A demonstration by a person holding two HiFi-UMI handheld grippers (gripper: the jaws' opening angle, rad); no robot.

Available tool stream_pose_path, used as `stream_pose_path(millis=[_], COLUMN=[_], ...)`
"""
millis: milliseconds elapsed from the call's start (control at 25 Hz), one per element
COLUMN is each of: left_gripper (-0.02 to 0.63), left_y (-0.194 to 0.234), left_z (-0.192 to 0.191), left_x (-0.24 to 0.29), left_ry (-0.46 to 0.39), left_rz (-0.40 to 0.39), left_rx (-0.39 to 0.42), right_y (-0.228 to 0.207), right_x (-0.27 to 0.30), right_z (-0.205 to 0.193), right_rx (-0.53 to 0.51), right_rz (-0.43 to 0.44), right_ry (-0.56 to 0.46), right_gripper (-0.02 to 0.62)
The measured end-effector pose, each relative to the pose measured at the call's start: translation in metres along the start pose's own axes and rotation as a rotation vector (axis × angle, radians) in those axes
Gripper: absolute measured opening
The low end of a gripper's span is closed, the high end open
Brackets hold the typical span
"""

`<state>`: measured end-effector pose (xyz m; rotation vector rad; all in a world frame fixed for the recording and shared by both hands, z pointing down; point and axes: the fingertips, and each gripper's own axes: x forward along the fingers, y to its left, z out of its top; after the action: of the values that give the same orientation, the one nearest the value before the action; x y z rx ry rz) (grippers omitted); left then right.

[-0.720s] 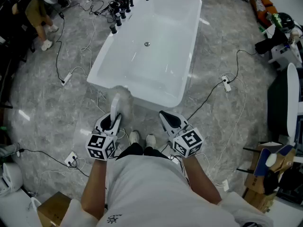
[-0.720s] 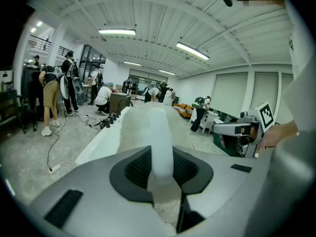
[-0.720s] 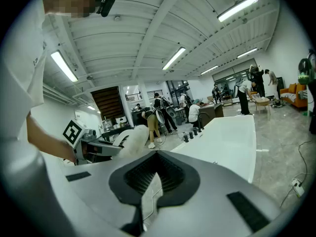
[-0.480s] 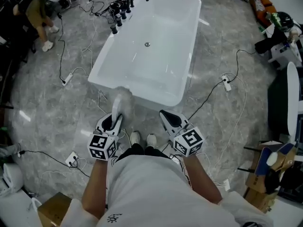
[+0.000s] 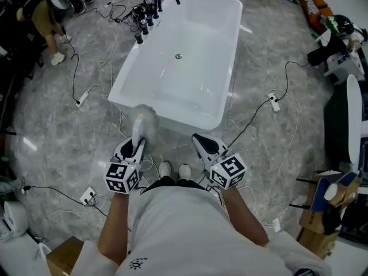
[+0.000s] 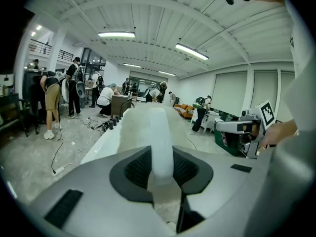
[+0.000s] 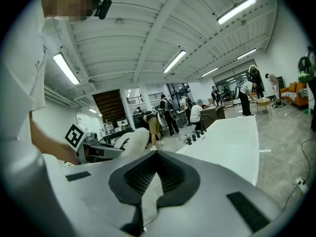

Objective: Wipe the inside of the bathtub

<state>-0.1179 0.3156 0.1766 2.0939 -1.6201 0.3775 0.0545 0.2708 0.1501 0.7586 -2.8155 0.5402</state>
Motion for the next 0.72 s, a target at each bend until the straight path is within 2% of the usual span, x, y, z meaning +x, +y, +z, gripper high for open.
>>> stream_pose_path(millis=[480, 600, 720], left_gripper=[0.098, 0.098, 0.098], left_y=[-0.017, -0.019, -0.023], left_z=[-0.002, -0.004, -0.004], left_x=[0.002, -0.003, -0.009], left_ry=[0.013, 0.006, 0.002], left_rz=[0.01, 0.031, 0.059], left_rx=[-0.034, -0.05, -0.033], right_y=[-0.008, -0.007, -0.007], right_x=[-0.015, -0.02, -0.023], right_z=[-0.009, -0.013, -0.021], right_rx=[0.006, -0.011, -0.038], right_rz=[0.063, 0.085, 0.113], right_ry=[0.025, 0.032, 0.054], right_gripper=[0.009, 0.009, 0.009])
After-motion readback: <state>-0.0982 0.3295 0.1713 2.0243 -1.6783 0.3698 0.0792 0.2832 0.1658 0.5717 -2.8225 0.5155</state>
